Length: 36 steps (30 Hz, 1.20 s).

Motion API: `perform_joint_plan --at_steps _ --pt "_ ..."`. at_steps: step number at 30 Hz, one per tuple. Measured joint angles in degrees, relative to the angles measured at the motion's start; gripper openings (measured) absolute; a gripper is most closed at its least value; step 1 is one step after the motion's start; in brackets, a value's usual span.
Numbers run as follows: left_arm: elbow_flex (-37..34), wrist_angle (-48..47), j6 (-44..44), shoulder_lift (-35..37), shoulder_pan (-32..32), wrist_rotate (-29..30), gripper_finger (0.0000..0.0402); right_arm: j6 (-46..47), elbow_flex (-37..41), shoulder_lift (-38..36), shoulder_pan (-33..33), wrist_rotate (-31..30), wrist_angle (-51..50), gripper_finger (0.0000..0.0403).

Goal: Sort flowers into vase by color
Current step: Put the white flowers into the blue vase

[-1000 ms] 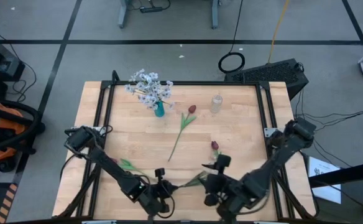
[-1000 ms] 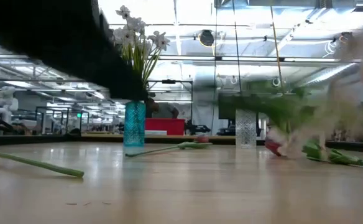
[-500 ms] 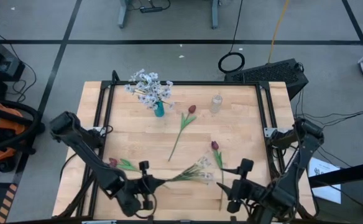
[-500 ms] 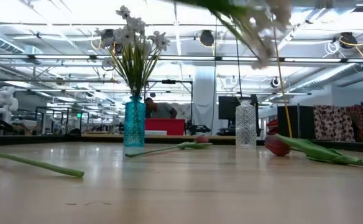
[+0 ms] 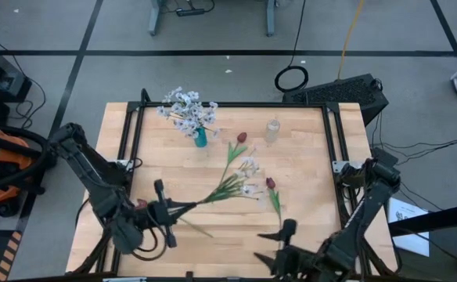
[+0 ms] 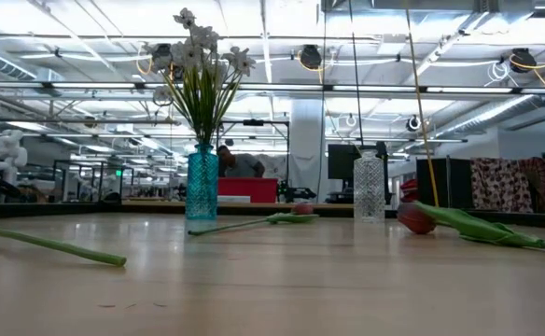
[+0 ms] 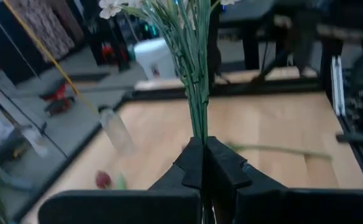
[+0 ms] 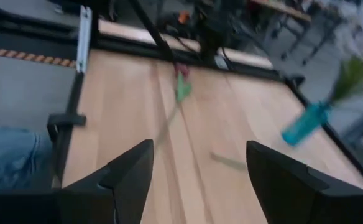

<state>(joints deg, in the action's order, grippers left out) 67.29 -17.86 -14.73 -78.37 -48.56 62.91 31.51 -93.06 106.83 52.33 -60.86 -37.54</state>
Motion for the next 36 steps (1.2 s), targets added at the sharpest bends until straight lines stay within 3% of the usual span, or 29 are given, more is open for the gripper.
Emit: perform_joint_plan --at_steps 3,7,11,14,18,21,27,32,36 --pt "0.0 7.3 9.1 1.8 0.0 0.2 0.001 -12.5 0.0 0.6 -3.3 3.5 11.6 0.0247" --pt "0.0 18.2 23.1 3.2 0.0 0.1 0.001 -29.5 0.0 0.6 -9.1 12.9 24.4 0.0247" --pt "0.0 22.4 32.7 5.1 0.7 0.4 0.001 -41.7 0.0 -0.3 -15.6 19.0 30.7 0.0247" --pt "0.0 21.8 34.8 7.2 1.5 -0.2 0.001 -42.3 0.0 -2.6 -21.1 25.2 26.8 0.0247" --pt "-1.1 21.4 36.3 11.2 2.5 -6.0 0.001 -38.4 0.6 -4.3 -28.4 37.2 19.4 0.0247" --pt "-3.4 22.2 36.2 14.5 3.9 -9.8 0.001 -37.8 4.9 -5.1 -32.5 43.0 23.5 0.0247" --pt "-14.9 33.8 35.6 18.7 6.0 -16.1 0.001 -38.1 21.3 -5.3 -37.3 50.6 56.0 0.0247" --pt "-25.0 47.7 35.1 18.4 6.3 -16.7 0.001 -36.7 34.0 -5.3 -37.2 50.8 90.3 0.0247" --pt "-31.7 62.1 34.5 16.2 7.4 -21.2 0.001 -35.4 38.9 -5.4 -36.5 52.1 107.7 0.0247"
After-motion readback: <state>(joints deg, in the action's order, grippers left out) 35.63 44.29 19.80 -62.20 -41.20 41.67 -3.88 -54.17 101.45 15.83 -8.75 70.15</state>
